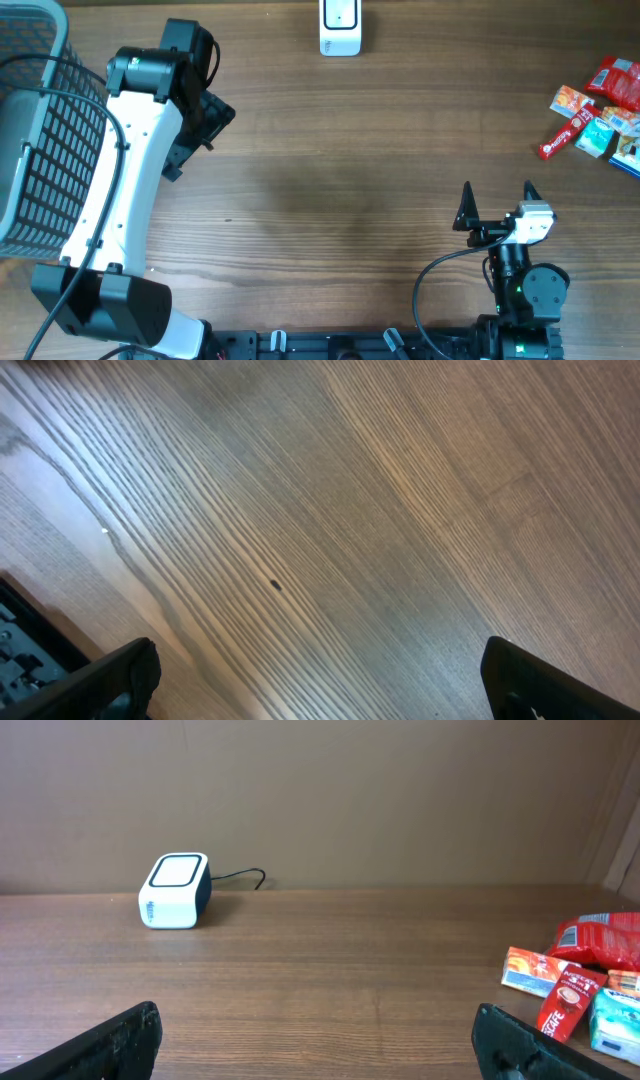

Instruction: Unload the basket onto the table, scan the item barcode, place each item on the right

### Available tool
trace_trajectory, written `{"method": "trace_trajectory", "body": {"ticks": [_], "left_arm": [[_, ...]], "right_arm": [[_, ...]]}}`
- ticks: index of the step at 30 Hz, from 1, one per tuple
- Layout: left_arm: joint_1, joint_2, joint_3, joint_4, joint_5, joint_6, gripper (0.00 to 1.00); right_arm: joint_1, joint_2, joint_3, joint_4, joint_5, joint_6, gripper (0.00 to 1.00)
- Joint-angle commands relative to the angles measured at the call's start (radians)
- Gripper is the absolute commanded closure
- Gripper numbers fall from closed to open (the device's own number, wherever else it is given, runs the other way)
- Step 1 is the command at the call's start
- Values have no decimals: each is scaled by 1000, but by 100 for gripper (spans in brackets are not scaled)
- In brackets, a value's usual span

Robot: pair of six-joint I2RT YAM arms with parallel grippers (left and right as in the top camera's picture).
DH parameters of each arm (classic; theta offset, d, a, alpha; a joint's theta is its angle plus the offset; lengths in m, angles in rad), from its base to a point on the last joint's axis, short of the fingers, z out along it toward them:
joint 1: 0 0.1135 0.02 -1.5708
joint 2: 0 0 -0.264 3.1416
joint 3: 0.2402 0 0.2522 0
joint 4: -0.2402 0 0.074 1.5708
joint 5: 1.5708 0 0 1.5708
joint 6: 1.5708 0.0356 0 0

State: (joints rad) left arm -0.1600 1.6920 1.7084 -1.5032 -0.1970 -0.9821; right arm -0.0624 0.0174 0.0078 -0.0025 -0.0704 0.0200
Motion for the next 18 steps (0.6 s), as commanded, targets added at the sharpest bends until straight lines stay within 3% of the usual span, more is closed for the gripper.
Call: {"method": "trace_trajectory", "body": {"ticks": [1,10,18], "left_arm": [[1,-14,12,-52,-6,14,0],[-8,-61,-3,-26,-18,15,0],[-5,-293,-328,277,-12,207,0]], "right_arm": [[-4,-14,-3,5,-5,-18,0],[-4,-14,-3,5,-5,-17,0],[-4,-14,-3,5,-5,-17,0]]}}
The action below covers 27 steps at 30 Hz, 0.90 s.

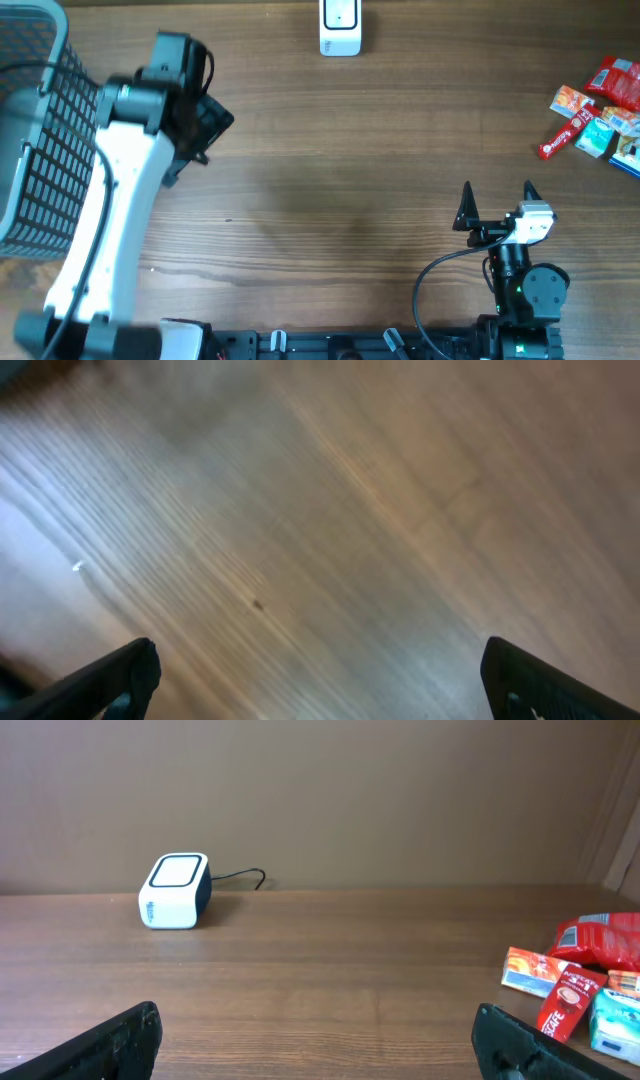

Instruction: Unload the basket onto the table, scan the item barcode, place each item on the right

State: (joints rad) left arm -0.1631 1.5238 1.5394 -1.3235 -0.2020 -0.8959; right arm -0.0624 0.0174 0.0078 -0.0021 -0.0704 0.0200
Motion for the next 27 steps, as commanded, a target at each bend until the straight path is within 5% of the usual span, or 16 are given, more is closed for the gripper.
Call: {"method": "trace_trajectory", "body": {"ticks": [1,7,11,19,27], "left_arm": [[-2,-167,-220,156,10,169,0],[-2,-460,-607,538,162,484,0],[-2,-699,-845,710,191,530,0],[69,-1095,-1043,782,203,534,0],[172,-1283,-1121,793,300,602,0]], "right_arm": [[-4,-14,-3,5,-5,-18,0],[-4,-14,-3,5,-5,-17,0],[-4,-14,-3,5,-5,-18,0],[-4,-14,-3,5,-5,-17,0],[-4,-14,-3,5,-5,-17,0]]}}
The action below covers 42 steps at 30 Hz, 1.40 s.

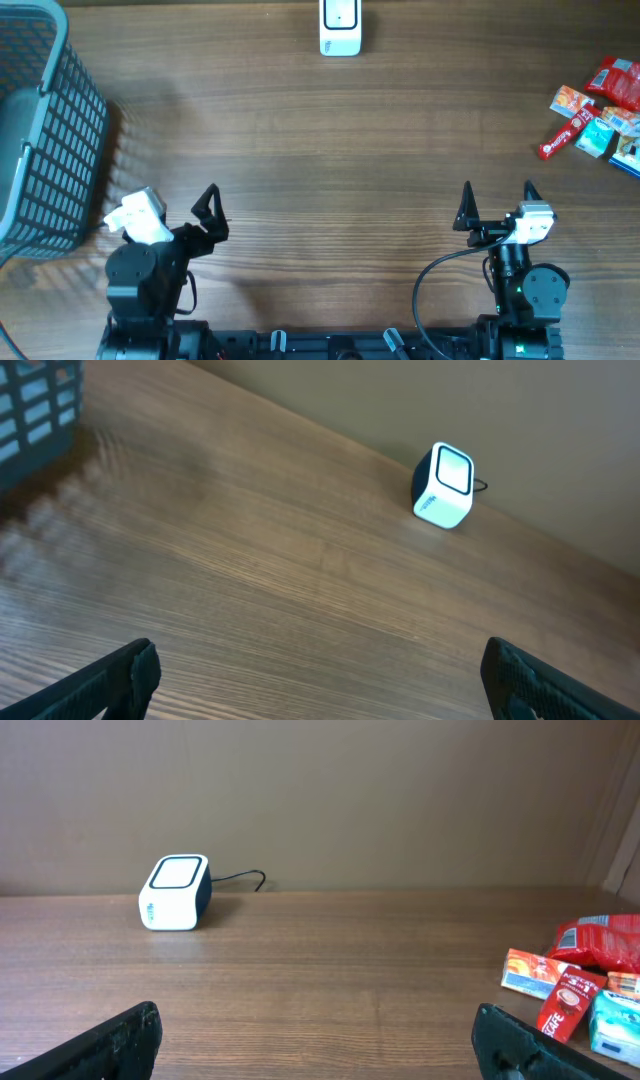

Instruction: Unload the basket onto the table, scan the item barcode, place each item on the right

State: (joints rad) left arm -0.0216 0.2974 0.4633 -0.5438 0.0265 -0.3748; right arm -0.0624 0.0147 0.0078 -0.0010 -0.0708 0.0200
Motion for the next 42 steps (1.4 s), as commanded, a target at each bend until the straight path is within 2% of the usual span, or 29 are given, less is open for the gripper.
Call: {"method": "trace_trajectory", "body": {"ticks": [1,4,18,28,37,42], "left_arm": [[36,-76,-58,25,100,114,0],[40,-130,-96,70,155,186,0],[40,-268,-266,393,156,180,0],[44,-294,-347,418,60,23,0],[44,-294,-444,543,58,22,0],[44,-294,-457,556,58,24,0]], "right_arm": [[-4,-11,-3,4,-5,-17,0],[-4,-11,-3,4,-5,-17,0],[-4,-11,-3,4,-5,-17,0],[-4,-11,-3,4,-5,-18,0],[-4,-11,-3,4,-5,-18,0],[-4,-11,-3,4,-5,-17,0]]}}
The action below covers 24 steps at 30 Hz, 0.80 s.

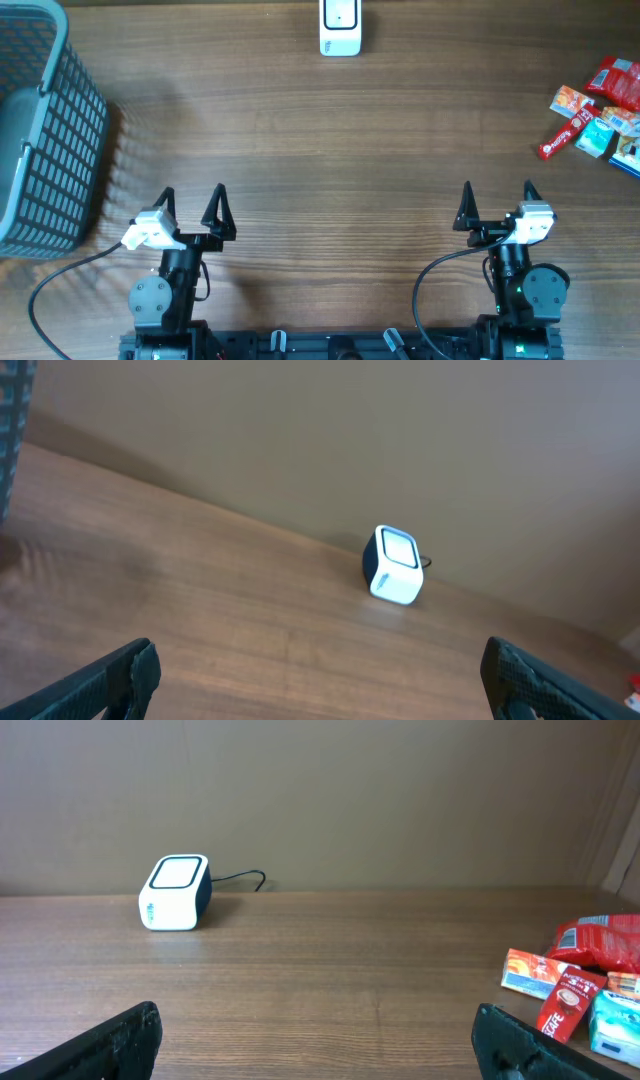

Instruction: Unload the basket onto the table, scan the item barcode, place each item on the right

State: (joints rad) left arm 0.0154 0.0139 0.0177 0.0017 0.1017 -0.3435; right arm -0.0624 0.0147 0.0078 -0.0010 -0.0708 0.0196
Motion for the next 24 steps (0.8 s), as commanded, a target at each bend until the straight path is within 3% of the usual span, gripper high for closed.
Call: {"method": "trace_trajectory", "body": {"ticks": [1,7,24], "left_arm": [[7,-11,-12,9,-17,-1,0],[7,-11,-12,-77,-29,0,0],[-26,-11,-12,-78,-25,264,0]], "right_arm": [[-4,-11,-3,4,-5,-17,0],[-4,-11,-3,4,-5,-17,0],[-4,-11,-3,4,-5,-17,0]]}}
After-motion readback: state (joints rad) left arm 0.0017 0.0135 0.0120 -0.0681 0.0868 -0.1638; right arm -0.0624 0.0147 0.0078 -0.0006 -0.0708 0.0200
